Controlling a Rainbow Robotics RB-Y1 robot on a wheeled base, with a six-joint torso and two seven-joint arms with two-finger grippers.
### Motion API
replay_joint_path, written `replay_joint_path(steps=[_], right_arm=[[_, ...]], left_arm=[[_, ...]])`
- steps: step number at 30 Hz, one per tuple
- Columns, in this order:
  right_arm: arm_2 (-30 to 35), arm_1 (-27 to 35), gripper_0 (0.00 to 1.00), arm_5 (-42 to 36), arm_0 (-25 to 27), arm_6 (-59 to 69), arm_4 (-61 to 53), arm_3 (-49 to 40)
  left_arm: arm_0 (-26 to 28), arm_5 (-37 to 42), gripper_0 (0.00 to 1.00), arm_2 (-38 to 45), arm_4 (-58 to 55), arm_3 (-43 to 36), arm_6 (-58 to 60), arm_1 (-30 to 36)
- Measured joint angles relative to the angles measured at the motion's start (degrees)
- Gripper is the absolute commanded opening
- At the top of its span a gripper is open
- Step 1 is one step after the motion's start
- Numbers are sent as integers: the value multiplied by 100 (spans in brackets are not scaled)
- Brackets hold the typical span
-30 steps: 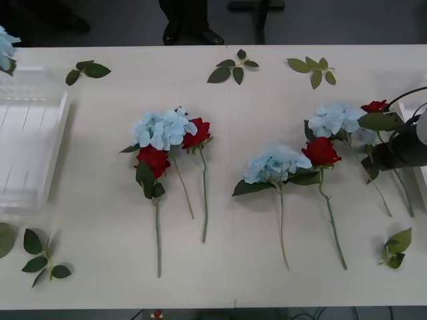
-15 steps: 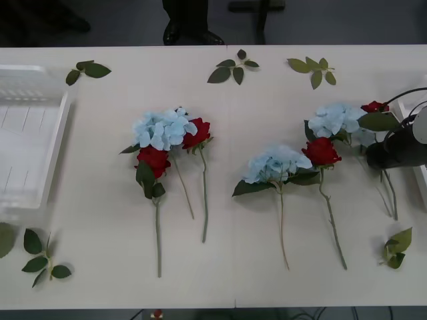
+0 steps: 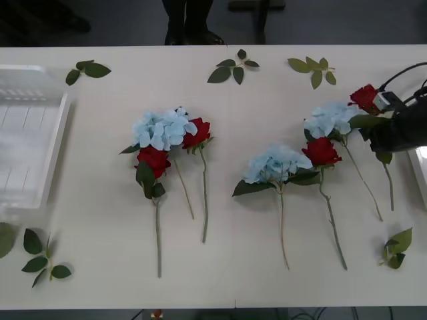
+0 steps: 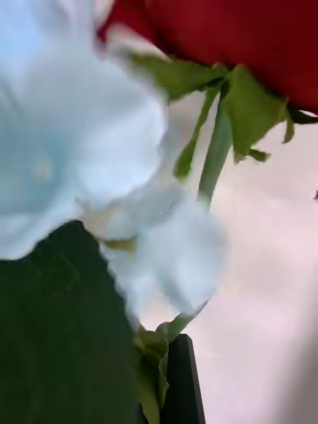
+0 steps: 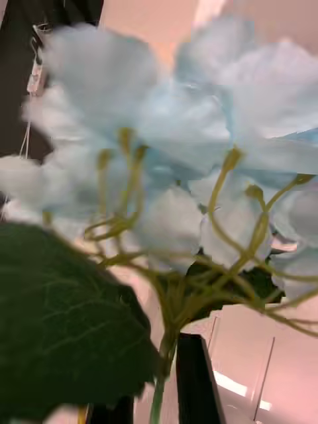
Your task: Place the red flowers into the right box and the blue flowers into the left box. If a person shows an open palm, hand one flower to the person first, then continue sorting.
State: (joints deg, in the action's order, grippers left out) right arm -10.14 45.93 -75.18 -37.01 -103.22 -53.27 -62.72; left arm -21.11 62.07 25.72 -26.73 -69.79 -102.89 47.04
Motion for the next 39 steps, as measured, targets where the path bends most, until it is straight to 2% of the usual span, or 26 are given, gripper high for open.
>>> replay_joint_path(steps=[5, 7, 9, 12, 15, 20, 24, 27, 29, 33, 39], right_arm=[[689, 246, 0, -588, 0, -2, 1, -422], [1035, 339, 0, -799, 0, -8, 1, -502], [1398, 439, 0, -980, 0, -27, 1, -541], [1920, 633, 0, -1166, 0, -188, 3, -548], [2254, 894, 0, -1209, 0, -308, 80, -548], [2210, 1358, 0, -1083, 1, -354, 750, -549], [2082, 1456, 0, -677, 66, -927, 1555, -544], [1949, 1450, 0, 23, 305, -1103, 2145, -545], [1777, 1449, 0, 411, 502, -1103, 2539, -542], [1426, 1406, 0, 820, 790, -1024, 2765, -306], [1506, 923, 0, 1543, 798, -860, 3183, 570]], left_arm=[[0, 0, 57, 0, -2, 1, 0, 0], [-1, 3, 66, 0, -18, 1, 0, 0], [-10, 98, 68, 0, -87, -8, -1, 0], [-72, 657, 69, 0, -160, -176, -1, 0], [-141, 1339, 69, 1, -227, -697, -2, 0], [-395, 2403, 69, 0, -635, -1663, -1, 0], [-729, 2968, 69, -70, -1190, -2214, 142, -37], [-915, 3041, 70, -378, -1224, -2630, 1111, -231], [-988, 2965, 76, -681, -1178, -2827, 1740, -454], [-1022, 2521, 83, -1321, -927, -2964, 1761, -1101], [-1021, 2418, 85, -1695, 1, -2964, 1757, -2440]])
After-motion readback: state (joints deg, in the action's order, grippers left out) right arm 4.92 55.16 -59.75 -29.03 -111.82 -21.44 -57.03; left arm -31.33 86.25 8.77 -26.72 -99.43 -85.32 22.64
